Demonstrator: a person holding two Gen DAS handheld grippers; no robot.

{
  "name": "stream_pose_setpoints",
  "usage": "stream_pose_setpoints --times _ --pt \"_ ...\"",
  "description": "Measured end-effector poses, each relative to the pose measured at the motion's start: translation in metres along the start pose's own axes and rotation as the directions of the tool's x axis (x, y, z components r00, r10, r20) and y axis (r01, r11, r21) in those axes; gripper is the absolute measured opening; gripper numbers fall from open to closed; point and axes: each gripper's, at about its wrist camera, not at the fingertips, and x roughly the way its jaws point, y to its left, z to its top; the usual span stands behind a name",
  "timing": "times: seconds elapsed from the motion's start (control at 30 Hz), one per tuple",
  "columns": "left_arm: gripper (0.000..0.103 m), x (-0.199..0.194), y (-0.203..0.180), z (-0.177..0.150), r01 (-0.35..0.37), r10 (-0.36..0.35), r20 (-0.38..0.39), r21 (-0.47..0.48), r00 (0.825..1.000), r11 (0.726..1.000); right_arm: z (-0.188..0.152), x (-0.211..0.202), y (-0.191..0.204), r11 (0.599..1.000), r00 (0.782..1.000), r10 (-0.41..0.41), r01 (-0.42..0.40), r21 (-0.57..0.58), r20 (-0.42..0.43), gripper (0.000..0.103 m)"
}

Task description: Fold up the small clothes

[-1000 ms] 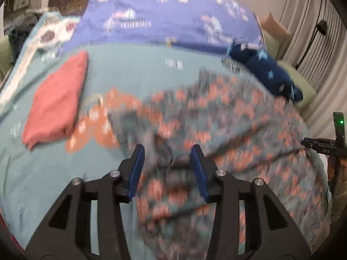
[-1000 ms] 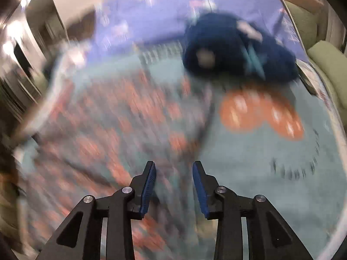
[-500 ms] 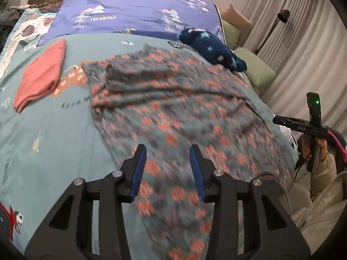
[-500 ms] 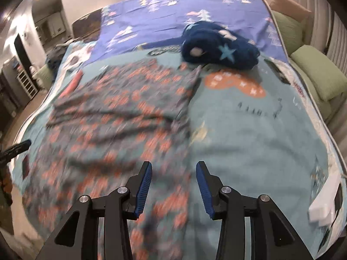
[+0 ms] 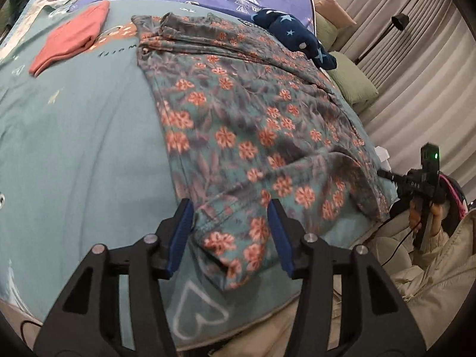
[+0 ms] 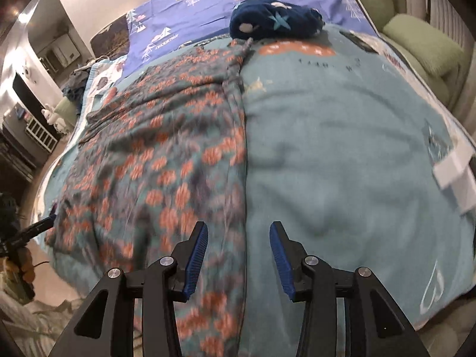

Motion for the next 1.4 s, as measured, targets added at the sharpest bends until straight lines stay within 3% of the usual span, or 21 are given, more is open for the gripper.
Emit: stream_pose_setpoints --times 0.03,0.1,0.17,0.27,0.37,0.5,0.67,0.87,0.93,0.97,1.0,1.13,1.27,1.4 --pt "0.007 0.0 -0.001 -0.002 0.016 -0.016 0.001 -0.002 1.0 1.0 -0.005 -0.001 0.0 1.0 1.0 0.006 -0.006 -0.004 -0.005 0.045" --pt "0.007 -0.003 -0.007 -0.006 0.014 -0.014 0.001 0.006 1.0 1.0 -0.014 -0.002 0.002 1.0 1.0 0.004 -0.004 -0.013 -0.018 0.046" --pt "0.006 -0.019 -0.019 -0.005 -0.018 0.015 0.062 0.047 0.998 0.999 -0.02 -0.002 0.003 1.0 1.0 0.001 -0.001 -0.011 -0.023 0.047" --pt "0.006 -0.059 -0.029 0.001 0.037 -0.046 0.146 0.068 0.988 0.997 -0.025 -0.005 -0.001 1.0 1.0 0.01 -0.01 0.015 -0.014 0.048" --pt "0.006 -0.086 -0.038 0.0 0.018 -0.038 0.178 0.115 0.983 0.993 -0.028 -0.008 -0.003 1.0 1.0 0.019 -0.019 0.023 -0.01 0.049" --pt "0.006 -0.083 -0.043 -0.011 0.006 -0.029 0.139 0.163 0.99 0.987 -0.037 -0.011 -0.004 1.0 1.0 0.019 -0.018 0.02 -0.019 0.05" --pt "0.006 -0.061 -0.037 -0.023 -0.029 0.017 0.079 0.157 0.997 0.987 -0.054 -0.015 -0.005 0.999 0.999 0.03 -0.029 0.017 -0.032 0.05" --pt "0.007 -0.06 -0.038 -0.023 -0.029 0.013 0.093 0.176 0.996 0.984 -0.066 -0.015 -0.002 0.995 0.995 0.091 -0.09 0.038 -0.033 0.052" --pt "0.007 -0.056 -0.039 -0.022 -0.027 0.01 0.094 0.182 0.996 0.983 -0.066 -0.01 0.002 0.994 0.994 0.103 -0.102 0.032 -0.045 0.044" --pt "0.007 -0.054 -0.038 -0.021 -0.026 0.01 0.093 0.179 0.996 0.984 -0.066 -0.007 0.005 0.994 0.993 0.106 -0.105 0.029 -0.053 0.011" --pt "0.007 -0.052 -0.037 -0.02 -0.031 0.014 0.095 0.17 0.995 0.985 -0.064 -0.004 0.004 0.991 0.99 0.126 -0.123 0.051 -0.064 0.004" --pt "0.006 -0.065 -0.033 -0.02 -0.037 0.017 0.146 0.134 0.989 0.99 -0.058 -0.024 -0.017 0.949 0.969 0.242 -0.245 0.199 0.039 0.003" --pt "0.006 -0.098 -0.04 -0.02 -0.011 -0.025 0.211 0.167 0.977 0.986 -0.055 -0.069 -0.041 0.921 0.956 0.238 -0.278 0.274 0.169 0.003" --pt "0.006 -0.119 -0.061 -0.026 -0.012 -0.052 0.237 0.263 0.97 0.965 -0.054 -0.096 -0.041 0.927 0.951 0.22 -0.273 0.255 0.219 0.003"
